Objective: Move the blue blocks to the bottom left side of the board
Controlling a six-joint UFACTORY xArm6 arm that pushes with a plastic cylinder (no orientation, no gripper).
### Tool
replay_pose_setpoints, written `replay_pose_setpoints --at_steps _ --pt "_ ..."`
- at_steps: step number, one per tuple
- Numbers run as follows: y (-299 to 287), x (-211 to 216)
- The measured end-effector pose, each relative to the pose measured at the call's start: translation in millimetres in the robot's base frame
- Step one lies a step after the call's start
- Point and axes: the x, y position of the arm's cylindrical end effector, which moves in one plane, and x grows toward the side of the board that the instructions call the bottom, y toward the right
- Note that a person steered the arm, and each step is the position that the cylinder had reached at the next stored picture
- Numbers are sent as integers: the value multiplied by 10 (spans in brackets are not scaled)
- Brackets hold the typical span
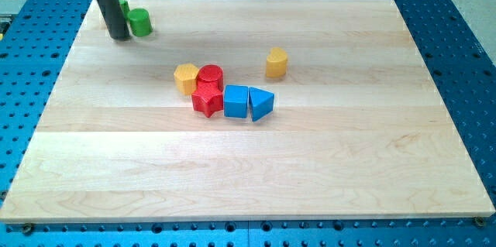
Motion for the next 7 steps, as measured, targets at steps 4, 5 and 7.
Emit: replay_pose_setpoints --at_steps 4,5,7 --pt "3678 155" --pt "3828 574" --pt "2070 754"
